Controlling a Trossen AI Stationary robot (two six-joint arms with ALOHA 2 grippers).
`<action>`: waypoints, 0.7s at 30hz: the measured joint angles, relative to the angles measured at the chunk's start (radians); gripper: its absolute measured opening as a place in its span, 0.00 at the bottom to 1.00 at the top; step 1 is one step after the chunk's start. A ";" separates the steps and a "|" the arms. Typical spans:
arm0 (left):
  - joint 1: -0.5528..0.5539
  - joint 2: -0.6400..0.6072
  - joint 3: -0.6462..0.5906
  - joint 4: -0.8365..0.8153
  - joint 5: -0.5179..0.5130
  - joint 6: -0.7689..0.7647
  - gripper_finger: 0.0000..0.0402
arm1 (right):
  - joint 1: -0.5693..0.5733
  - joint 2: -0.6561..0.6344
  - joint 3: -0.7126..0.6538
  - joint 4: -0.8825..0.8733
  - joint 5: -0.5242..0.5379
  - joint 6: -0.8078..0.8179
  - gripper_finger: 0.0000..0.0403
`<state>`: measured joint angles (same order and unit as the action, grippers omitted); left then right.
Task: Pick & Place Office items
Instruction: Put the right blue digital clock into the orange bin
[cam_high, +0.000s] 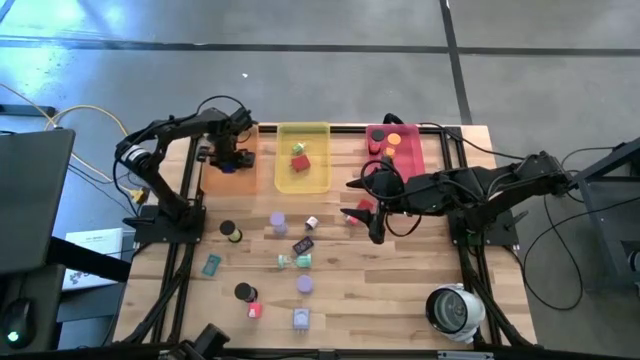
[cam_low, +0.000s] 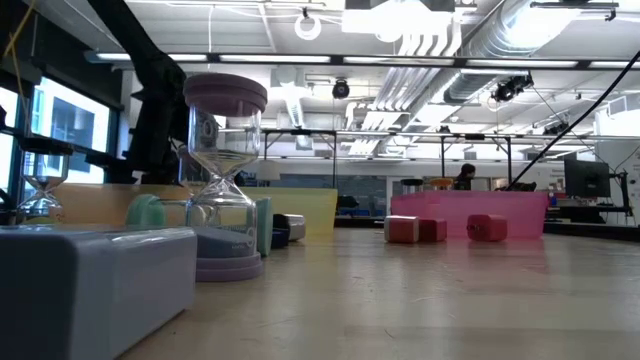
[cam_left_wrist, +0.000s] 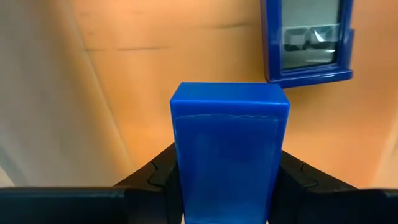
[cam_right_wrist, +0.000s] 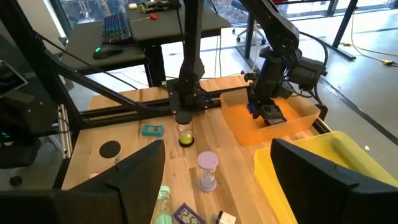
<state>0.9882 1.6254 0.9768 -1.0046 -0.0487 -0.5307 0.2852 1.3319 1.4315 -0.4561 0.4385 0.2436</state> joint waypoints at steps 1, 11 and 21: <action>0.000 0.005 0.000 0.000 0.001 0.000 0.37 | 0.000 0.000 0.000 0.000 0.000 0.000 0.70; -0.003 0.009 0.000 0.017 -0.006 0.000 0.38 | 0.000 0.000 0.000 0.001 0.008 0.017 0.70; -0.039 0.009 0.000 -0.009 -0.107 0.007 0.38 | 0.000 0.000 0.000 0.003 0.008 0.018 0.70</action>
<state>0.9492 1.6348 0.9768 -1.0140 -0.1561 -0.5233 0.2852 1.3319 1.4315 -0.4530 0.4465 0.2611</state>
